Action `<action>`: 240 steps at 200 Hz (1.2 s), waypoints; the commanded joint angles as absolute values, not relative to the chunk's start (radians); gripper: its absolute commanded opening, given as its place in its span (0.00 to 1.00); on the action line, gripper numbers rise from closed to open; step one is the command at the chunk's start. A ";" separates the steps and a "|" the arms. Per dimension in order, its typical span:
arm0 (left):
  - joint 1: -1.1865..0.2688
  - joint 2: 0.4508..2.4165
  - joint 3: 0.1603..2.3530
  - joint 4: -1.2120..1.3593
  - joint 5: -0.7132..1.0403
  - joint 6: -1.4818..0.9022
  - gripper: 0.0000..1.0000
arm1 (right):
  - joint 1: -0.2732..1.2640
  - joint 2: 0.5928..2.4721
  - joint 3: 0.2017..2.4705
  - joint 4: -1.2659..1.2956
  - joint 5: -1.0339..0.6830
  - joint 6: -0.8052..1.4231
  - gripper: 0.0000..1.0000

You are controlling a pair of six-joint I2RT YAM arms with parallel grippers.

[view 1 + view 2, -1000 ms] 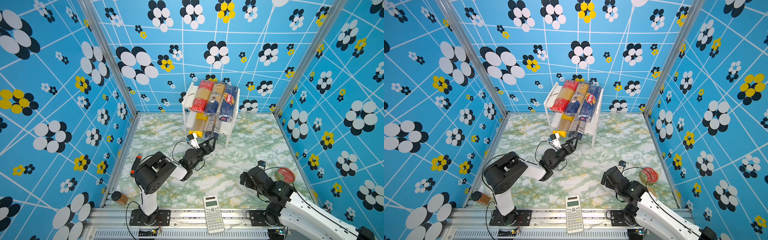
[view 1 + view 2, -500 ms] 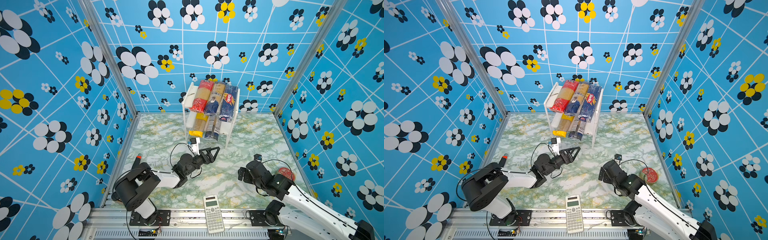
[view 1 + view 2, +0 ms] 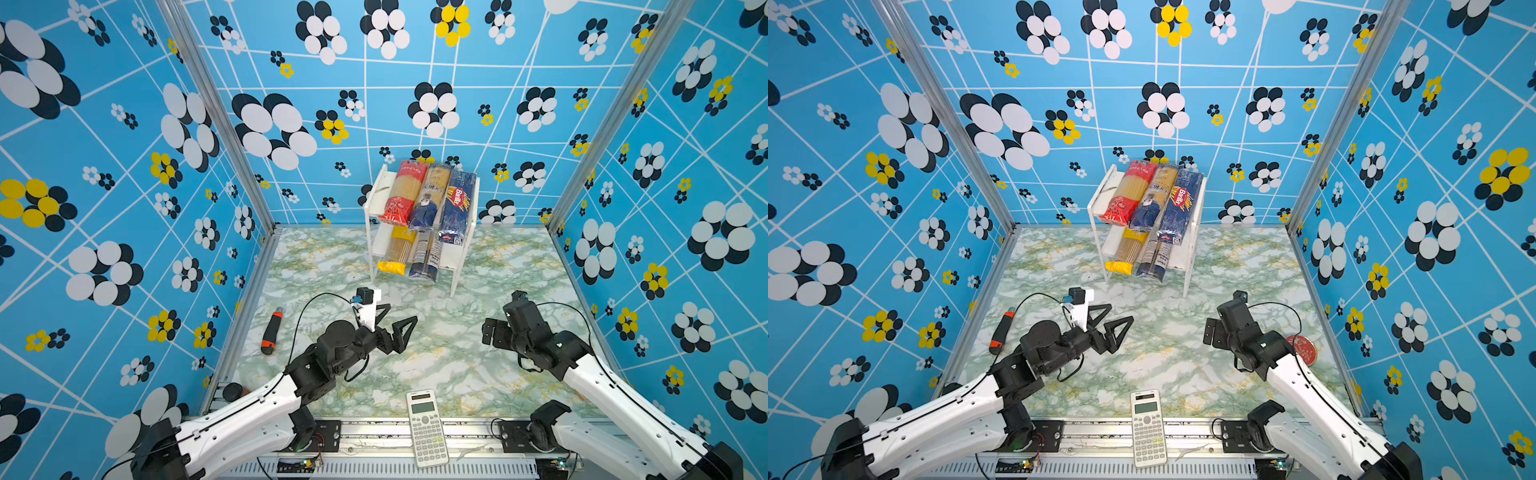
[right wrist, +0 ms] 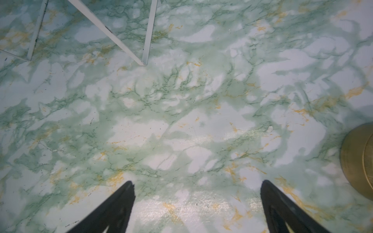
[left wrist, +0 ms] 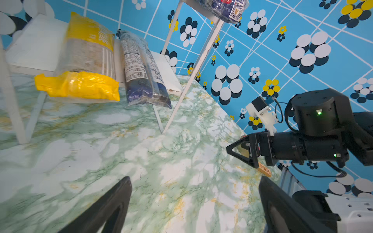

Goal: Place and organize the pasta boxes and bags onto the shelf

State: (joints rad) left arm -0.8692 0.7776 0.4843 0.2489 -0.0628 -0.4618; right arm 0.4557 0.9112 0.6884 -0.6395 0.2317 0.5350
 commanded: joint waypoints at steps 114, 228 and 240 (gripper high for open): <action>-0.460 0.683 0.584 -0.070 0.000 -0.146 0.99 | 0.155 1.123 0.844 -0.456 0.131 0.193 0.99; -0.133 0.869 0.504 0.258 0.211 -0.113 0.99 | 0.042 1.373 0.774 -0.059 0.115 0.112 0.99; -0.109 0.896 0.494 0.296 0.226 -0.113 0.99 | 0.041 1.381 0.763 -0.021 0.111 0.103 0.99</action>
